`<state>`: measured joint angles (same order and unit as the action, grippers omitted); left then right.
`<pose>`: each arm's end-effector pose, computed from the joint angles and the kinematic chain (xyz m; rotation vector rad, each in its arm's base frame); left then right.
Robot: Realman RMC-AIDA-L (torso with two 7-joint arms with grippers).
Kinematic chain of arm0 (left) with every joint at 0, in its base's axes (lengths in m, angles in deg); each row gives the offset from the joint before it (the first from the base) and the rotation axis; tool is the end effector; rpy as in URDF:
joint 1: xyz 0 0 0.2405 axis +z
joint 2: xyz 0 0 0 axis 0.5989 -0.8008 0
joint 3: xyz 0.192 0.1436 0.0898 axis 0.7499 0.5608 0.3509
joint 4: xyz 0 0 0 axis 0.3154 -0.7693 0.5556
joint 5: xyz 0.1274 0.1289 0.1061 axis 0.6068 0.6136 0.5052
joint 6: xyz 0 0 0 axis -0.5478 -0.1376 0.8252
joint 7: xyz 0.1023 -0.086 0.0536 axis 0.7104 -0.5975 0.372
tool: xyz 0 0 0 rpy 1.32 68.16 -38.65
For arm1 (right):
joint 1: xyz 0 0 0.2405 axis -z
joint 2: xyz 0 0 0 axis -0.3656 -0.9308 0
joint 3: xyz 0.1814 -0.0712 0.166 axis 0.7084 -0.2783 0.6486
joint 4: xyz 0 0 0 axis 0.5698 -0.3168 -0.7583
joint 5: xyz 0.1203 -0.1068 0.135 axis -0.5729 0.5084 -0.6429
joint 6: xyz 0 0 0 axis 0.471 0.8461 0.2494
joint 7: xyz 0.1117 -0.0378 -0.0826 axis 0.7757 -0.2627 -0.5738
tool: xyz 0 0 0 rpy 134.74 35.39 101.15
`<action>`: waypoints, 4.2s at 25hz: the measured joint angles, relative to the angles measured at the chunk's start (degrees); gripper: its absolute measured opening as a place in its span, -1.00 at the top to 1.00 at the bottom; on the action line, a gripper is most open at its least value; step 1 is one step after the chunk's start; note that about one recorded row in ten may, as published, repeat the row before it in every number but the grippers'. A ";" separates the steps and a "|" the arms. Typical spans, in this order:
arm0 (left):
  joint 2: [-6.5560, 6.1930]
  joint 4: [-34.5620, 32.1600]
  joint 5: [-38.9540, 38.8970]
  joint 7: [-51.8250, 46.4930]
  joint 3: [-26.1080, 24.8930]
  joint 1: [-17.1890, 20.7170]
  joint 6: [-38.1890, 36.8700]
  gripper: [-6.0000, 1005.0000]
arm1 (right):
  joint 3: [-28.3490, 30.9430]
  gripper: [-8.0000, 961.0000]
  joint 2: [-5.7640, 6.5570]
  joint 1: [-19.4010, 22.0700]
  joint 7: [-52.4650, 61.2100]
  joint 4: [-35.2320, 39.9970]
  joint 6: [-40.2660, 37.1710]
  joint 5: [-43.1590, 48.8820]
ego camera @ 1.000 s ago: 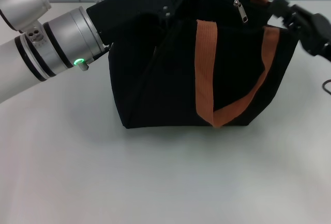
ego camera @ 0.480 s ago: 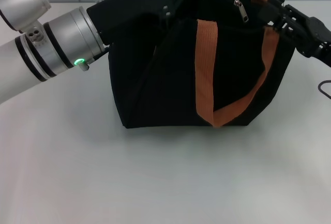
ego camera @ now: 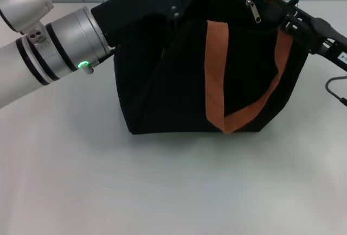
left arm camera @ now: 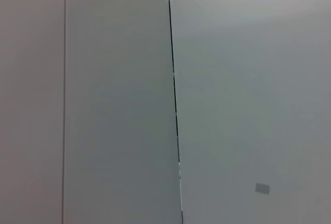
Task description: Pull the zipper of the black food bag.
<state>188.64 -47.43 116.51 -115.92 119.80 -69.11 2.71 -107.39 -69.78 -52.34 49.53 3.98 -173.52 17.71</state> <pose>-0.1494 0.3650 -0.0293 -2.3967 -0.1102 -1.2257 0.2531 0.3265 0.0138 -2.2249 0.8557 1.4433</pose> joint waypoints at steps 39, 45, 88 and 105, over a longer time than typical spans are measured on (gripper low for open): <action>0.00 -0.01 0.00 0.01 -0.05 -0.82 1.21 0.70 | -3.93 -0.14 0.12 -1.79 8.13 0.00 2.20 0.20; 0.00 -0.01 0.01 0.00 -0.07 -1.00 1.24 0.70 | -4.49 -0.14 0.07 -2.99 8.61 0.01 3.91 0.22; 0.00 -0.02 -1.07 0.00 1.16 -0.70 0.71 0.67 | -6.20 0.68 -0.06 -4.02 11.62 -2.43 4.59 -1.14; 0.00 -0.01 -1.50 -0.01 1.49 -0.21 0.59 0.66 | -5.42 0.99 0.06 -1.85 11.50 -2.15 5.95 -1.89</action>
<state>188.64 -47.44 115.01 -115.93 121.29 -69.32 3.31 -112.81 -69.73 -54.19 61.03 1.83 -167.57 15.83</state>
